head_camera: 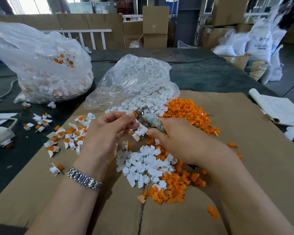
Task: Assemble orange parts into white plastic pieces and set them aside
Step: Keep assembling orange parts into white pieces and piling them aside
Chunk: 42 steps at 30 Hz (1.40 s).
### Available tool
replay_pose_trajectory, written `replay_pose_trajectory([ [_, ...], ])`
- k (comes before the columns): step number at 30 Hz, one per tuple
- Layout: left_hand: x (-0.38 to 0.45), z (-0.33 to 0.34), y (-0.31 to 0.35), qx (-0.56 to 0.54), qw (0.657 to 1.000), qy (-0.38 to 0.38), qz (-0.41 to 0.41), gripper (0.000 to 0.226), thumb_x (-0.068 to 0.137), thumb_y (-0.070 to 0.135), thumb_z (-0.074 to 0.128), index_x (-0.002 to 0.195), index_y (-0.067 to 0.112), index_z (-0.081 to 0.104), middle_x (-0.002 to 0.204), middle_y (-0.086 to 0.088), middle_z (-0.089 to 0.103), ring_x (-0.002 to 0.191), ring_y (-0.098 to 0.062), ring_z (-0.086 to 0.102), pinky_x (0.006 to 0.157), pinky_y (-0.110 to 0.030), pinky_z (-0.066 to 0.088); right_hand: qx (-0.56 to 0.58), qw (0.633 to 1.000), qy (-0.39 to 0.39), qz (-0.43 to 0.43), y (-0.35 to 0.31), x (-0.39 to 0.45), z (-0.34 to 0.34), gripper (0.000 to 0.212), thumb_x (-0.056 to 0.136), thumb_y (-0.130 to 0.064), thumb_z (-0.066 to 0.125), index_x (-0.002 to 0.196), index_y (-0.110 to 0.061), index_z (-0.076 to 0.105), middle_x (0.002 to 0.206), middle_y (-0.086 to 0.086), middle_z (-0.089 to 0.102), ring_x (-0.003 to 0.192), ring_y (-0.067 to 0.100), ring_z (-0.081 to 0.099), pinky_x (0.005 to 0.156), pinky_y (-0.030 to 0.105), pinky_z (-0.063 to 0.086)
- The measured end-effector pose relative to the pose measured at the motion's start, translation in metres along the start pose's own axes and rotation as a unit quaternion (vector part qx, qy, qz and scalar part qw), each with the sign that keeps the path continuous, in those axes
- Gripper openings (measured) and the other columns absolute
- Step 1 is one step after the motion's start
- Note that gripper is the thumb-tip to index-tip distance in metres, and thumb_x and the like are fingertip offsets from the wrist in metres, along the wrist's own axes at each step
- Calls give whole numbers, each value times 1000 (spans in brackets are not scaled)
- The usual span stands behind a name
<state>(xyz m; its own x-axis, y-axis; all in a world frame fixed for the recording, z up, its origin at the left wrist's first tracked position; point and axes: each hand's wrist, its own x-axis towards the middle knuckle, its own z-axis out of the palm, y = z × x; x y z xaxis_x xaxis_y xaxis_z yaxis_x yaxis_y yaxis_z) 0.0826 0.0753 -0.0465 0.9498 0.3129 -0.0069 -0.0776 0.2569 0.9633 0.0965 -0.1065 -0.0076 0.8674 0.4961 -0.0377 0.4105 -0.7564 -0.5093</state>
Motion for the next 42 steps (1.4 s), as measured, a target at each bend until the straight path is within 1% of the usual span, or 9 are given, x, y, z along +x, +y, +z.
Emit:
replay_pose_trajectory([
  [6,2,-2,-2,-19,1000,-3,-3,10,85,11,79,91,4,78,87,-16,77,80,-22,76,63,-21,58,59,998,-27,-17,8,-3,-7,43,102,-50,44,91,-12,60,82,12,69,70,24,66,71,47,55],
  [11,7,-11,0,82,993,69,52,7,94,19,73,91,15,77,80,-4,76,74,-10,73,62,-20,54,43,999,24,-2,26,0,-15,40,96,-60,47,80,-23,53,71,-2,55,54,4,47,52,25,37],
  [15,13,-25,0,344,902,211,154,5,93,17,72,95,22,71,87,-2,70,75,-15,67,60,-28,51,-52,997,29,39,36,9,-7,39,95,-64,46,90,-25,48,90,-3,49,76,11,47,62,31,37],
  [17,16,-30,0,430,854,229,185,12,92,15,71,101,23,69,101,-3,63,78,-17,60,60,-30,47,-104,992,25,61,37,14,0,43,94,-65,47,108,-24,51,106,0,49,94,17,49,79,39,47],
  [20,15,-26,-4,523,821,140,181,13,91,17,71,99,27,69,109,0,58,86,-12,56,63,-21,42,-168,981,42,84,38,20,11,59,93,-66,47,130,-20,47,126,6,47,120,27,44,99,50,43],
  [26,15,-16,-14,656,740,45,141,23,96,29,68,117,22,72,115,-2,64,103,-22,63,92,-42,54,-196,976,29,89,36,25,23,69,90,-71,46,133,-18,45,135,11,45,128,32,38,103,53,35],
  [33,14,-14,-14,631,764,52,126,18,94,19,69,112,23,70,110,-3,72,98,-23,66,88,-42,57,-137,988,26,58,31,26,28,70,91,-73,36,129,-18,53,129,8,47,122,27,42,103,44,40],
  [38,13,-15,-15,587,785,93,173,10,94,19,69,103,22,69,99,1,70,85,-19,62,74,-36,55,-62,981,174,54,50,35,13,25,104,-24,47,116,-14,67,114,5,60,99,20,58,81,30,46],
  [42,15,-15,-13,519,826,108,192,16,98,17,64,110,22,73,105,-1,69,86,-14,63,67,-23,45,-106,969,200,102,73,38,11,27,99,-15,56,124,-16,67,119,8,58,109,24,56,87,33,44],
])
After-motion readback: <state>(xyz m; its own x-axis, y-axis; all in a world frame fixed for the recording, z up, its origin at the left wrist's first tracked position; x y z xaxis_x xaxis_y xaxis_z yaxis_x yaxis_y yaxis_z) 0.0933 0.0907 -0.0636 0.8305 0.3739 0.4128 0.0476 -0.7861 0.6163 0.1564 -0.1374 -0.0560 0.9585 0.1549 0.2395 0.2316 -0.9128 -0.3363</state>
